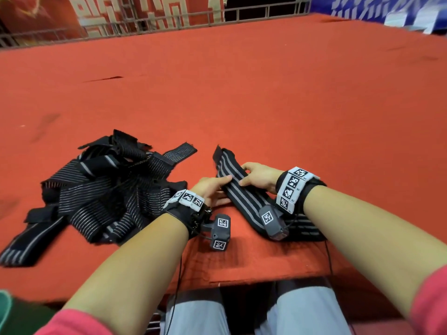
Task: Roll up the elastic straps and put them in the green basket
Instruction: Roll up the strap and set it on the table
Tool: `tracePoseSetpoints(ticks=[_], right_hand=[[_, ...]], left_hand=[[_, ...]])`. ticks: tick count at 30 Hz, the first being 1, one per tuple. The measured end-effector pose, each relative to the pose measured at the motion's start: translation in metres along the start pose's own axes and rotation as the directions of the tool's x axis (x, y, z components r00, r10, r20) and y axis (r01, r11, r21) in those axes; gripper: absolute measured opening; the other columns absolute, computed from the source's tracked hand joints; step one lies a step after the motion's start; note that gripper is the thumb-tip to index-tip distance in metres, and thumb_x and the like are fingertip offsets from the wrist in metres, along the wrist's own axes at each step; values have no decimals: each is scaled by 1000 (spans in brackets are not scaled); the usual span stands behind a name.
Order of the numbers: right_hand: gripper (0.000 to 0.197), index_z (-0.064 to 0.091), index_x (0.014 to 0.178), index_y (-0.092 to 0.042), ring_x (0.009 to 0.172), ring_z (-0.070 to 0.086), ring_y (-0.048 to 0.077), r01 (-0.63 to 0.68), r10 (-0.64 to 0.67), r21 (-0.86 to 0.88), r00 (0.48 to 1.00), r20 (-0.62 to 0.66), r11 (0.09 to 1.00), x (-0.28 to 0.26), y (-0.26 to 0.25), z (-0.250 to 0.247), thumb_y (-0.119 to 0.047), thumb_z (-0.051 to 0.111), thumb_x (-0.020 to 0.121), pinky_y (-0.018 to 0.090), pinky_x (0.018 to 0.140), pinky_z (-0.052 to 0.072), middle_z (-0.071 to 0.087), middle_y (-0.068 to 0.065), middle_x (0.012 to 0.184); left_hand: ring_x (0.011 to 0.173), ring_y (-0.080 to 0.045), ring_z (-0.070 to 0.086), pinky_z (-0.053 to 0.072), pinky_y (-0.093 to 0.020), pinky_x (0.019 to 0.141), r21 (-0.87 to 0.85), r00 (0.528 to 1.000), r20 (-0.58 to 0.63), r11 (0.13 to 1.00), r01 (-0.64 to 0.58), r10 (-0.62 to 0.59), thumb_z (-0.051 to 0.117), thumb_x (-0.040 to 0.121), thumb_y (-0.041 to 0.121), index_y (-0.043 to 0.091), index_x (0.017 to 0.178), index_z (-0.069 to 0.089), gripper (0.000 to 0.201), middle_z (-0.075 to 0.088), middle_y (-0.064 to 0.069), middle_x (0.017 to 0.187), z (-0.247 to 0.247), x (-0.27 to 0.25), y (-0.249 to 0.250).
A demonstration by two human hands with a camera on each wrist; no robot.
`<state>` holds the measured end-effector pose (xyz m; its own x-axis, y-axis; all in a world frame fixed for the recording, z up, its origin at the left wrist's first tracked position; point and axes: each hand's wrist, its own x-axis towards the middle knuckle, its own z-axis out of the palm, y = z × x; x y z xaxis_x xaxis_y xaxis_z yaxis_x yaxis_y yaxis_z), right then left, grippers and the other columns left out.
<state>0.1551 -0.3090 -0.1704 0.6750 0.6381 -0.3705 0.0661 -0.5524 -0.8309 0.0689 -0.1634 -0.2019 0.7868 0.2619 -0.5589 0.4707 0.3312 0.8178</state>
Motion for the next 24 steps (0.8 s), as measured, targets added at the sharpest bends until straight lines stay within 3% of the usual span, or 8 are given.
tracePoseSetpoints(ticks=[4, 7, 8, 13, 17, 19, 22, 24], right_hand=[[29, 57, 118, -14, 93, 65, 24, -72, 82, -136, 994, 68, 988, -12, 17, -15, -14, 69, 91, 38, 82, 54, 68, 7, 103], [27, 63, 112, -13, 94, 67, 23, -111, 134, -174, 983, 125, 978, -23, 29, -25, -31, 68, 93, 38, 87, 56, 70, 5, 102], [27, 64, 110, -14, 95, 68, 23, -116, 138, -151, 980, 143, 982, -27, 32, -28, -35, 67, 93, 36, 87, 57, 71, 5, 104], [20, 65, 107, -17, 82, 69, 15, -142, 180, -235, 972, 150, 962, -41, 43, -42, -21, 73, 89, 28, 70, 57, 72, 0, 94], [28, 63, 111, -19, 100, 68, 27, -128, 180, -402, 979, 96, 907, -42, 50, -45, -21, 76, 86, 41, 86, 57, 68, 6, 104], [29, 63, 113, -19, 101, 68, 27, -124, 177, -402, 980, 96, 907, -42, 50, -45, -18, 75, 86, 41, 86, 57, 68, 5, 104], [30, 62, 117, -18, 92, 66, 21, -131, 180, -366, 978, 104, 921, -47, 48, -44, -12, 72, 89, 34, 75, 58, 67, 6, 108], [33, 61, 121, -16, 83, 64, 16, -139, 186, -355, 977, 103, 925, -53, 47, -44, -10, 69, 90, 28, 64, 54, 65, 5, 105]], left_hand=[[56, -15, 69, 60, -36, 54, -28, 960, -183, 975, -220, 212, 56, 97, 3, -6, 124, 54, 29, 71, -21, 109, 5, 11, 8], [59, -18, 67, 51, -25, 42, 53, 882, -312, 933, -356, 354, 58, 95, -2, 1, 100, 52, 8, 67, -17, 92, 10, 11, 22], [63, -18, 65, 51, -25, 43, 77, 849, -361, 919, -386, 387, 59, 94, -3, 7, 91, 48, 15, 64, -12, 86, 10, 12, 26], [91, -31, 68, 59, -53, 81, 115, 763, -513, 913, -392, 393, 71, 82, 8, 15, 106, 43, 38, 62, -11, 99, -17, 55, 33], [87, -32, 66, 57, -53, 79, 138, 869, -398, 956, -259, 293, 64, 84, 6, 14, 88, 54, 14, 65, -17, 93, -20, 67, 25], [89, -29, 62, 54, -47, 78, 210, 901, -347, 958, -195, 259, 63, 85, 5, 9, 95, 58, 12, 66, -20, 102, -5, 37, 24], [95, -24, 55, 51, -44, 92, 216, 909, -347, 963, -161, 230, 63, 89, 3, 8, 91, 51, 13, 57, -10, 99, 11, 15, 18], [95, -23, 54, 54, -41, 88, 213, 915, -353, 969, -123, 194, 63, 90, 2, 7, 98, 50, 16, 53, -10, 100, 17, 8, 10]])
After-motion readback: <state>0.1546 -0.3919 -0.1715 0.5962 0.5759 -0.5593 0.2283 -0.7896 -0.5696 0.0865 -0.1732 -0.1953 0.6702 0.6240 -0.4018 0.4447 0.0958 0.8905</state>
